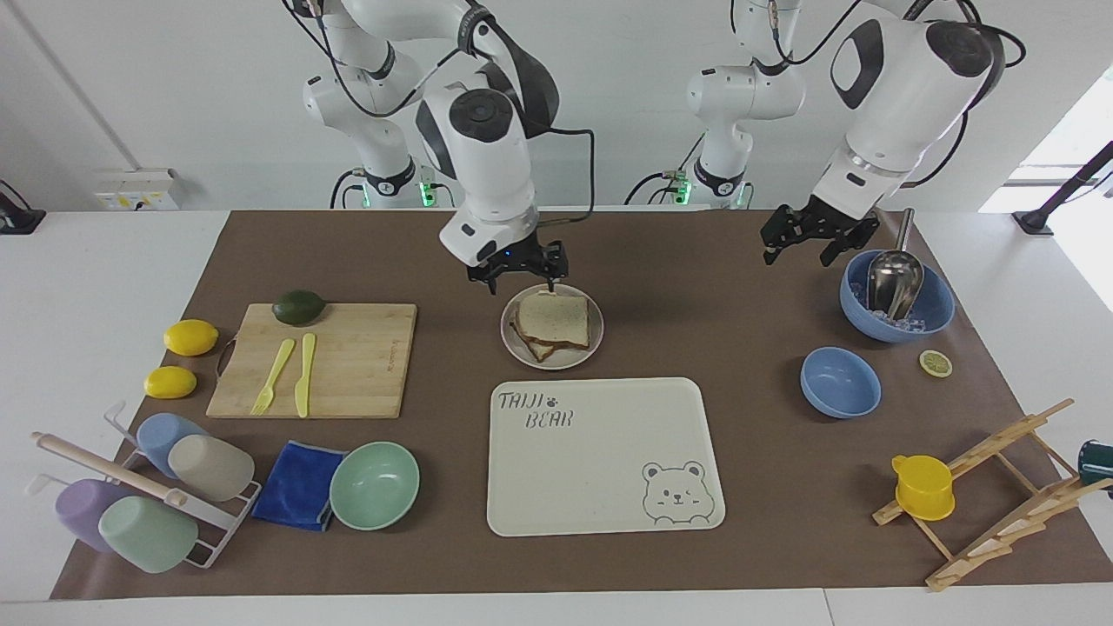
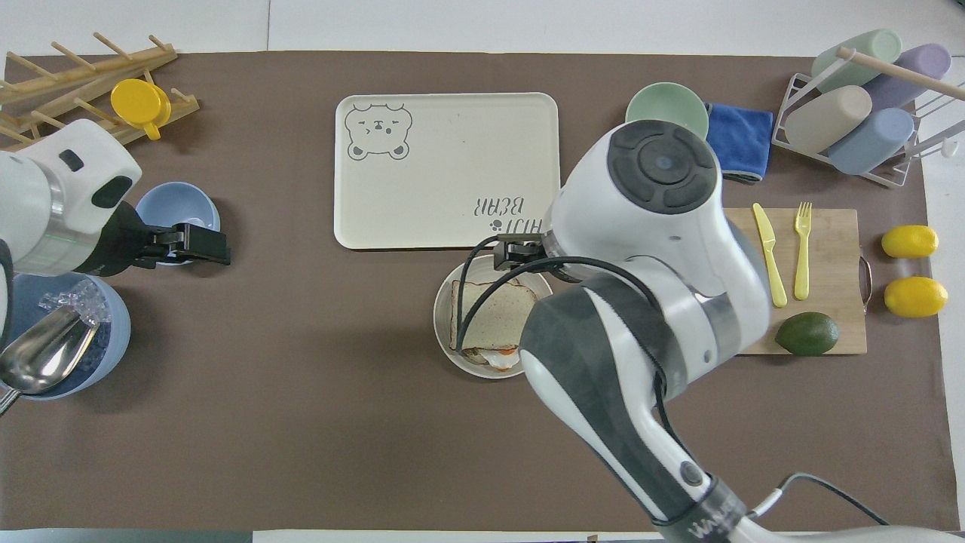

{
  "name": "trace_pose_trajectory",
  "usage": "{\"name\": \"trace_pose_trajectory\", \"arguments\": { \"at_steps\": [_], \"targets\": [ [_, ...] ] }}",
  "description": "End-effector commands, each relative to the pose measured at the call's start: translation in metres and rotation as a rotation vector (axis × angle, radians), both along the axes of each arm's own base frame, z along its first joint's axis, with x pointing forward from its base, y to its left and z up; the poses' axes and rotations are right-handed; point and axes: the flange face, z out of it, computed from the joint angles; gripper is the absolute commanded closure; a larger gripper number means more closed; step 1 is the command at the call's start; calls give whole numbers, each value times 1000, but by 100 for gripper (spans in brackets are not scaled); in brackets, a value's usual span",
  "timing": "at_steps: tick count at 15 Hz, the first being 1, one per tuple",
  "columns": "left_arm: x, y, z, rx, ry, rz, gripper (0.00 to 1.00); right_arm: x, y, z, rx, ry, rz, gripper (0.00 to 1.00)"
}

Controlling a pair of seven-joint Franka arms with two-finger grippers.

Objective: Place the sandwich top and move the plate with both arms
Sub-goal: 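Release the bread and withdraw the right gripper while the left gripper reaches the plate, then grasp the rim of the white plate with the left gripper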

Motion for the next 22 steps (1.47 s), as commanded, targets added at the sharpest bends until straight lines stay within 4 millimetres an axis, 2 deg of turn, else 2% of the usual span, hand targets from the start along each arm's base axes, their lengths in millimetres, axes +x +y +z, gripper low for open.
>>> {"name": "trace_pose_trajectory", "arguments": {
  "at_steps": [1,2,3,5,7,8,11,13,14,17,22],
  "targets": [
    [-19,-39,-35,-50,-16,-21,0,6,-84,43,7,-10,-50,0],
    [-23,-58,-51,-51,-17,-31,0,11,-125,57,11,-24,-75,0],
    [-27,-77,-70,-50,-15,-42,0,12,-157,70,15,-46,-65,0],
    [-36,-112,-107,-45,-11,-70,0,17,-199,93,-12,-51,-6,0],
    [-44,-136,-136,-52,-8,-70,0,20,-222,116,-68,-10,-6,0],
    [-49,-149,-148,-61,-8,-72,0,19,-228,121,-97,-4,-9,0],
    [-59,-164,-182,-68,-34,-79,0,14,-241,120,-112,23,-25,0],
    [-59,-172,-201,-63,-32,-85,1,9,-244,109,-113,53,-11,0],
    [-60,-175,-208,-61,-26,-88,2,2,-245,112,-114,52,-5,0],
    [-60,-176,-220,-61,-7,-82,9,-5,-257,107,-115,61,-14,0],
    [-70,-202,-235,-103,-10,-66,11,-17,-256,105,-109,68,14,0]
  ]
}}
